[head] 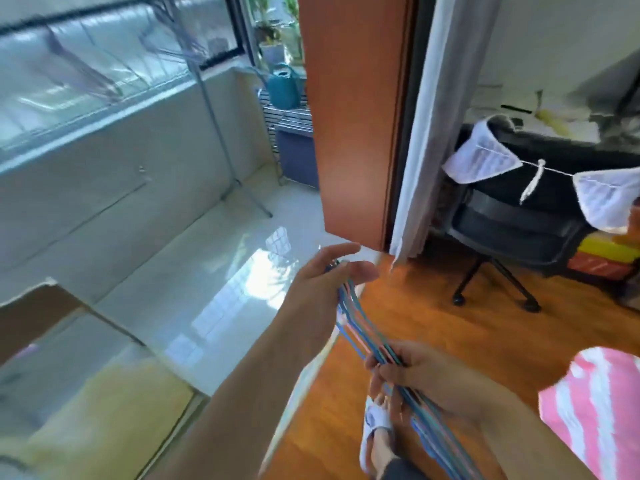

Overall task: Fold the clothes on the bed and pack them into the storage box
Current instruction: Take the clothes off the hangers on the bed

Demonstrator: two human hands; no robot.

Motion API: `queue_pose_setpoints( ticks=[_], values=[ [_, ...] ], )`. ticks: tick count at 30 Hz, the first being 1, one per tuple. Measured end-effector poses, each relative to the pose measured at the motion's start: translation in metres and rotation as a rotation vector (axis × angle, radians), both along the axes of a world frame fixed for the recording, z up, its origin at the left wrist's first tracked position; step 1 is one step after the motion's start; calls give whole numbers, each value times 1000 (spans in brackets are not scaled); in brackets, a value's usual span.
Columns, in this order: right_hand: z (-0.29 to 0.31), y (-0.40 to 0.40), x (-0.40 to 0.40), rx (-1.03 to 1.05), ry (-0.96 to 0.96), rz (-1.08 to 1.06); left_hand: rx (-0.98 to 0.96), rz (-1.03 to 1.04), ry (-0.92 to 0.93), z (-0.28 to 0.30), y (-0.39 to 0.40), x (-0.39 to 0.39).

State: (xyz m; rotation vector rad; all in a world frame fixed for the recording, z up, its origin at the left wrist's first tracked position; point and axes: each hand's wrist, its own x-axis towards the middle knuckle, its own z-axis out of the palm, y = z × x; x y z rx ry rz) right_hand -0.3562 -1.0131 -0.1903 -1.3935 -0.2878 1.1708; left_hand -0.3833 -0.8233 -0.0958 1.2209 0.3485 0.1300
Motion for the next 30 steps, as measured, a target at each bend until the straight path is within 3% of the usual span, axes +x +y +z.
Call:
queue_pose_setpoints(
  ticks=[2,9,15,20,25,30],
  values=[
    [1,55,44,61,14,89,-49,93,-42,5,49,32],
    [33,239,154,84,106,463,151,472,32,43,214,87],
    [63,372,206,75,47,700,110,701,-156,68,351,110],
    [71,494,223,116,40,688,249,796,-138,59,466,142],
    [97,667,247,145,9,614,535,689,111,65,633,143],
    [140,840,261,185,55,500,536,748,325,72,802,121]
  ],
)
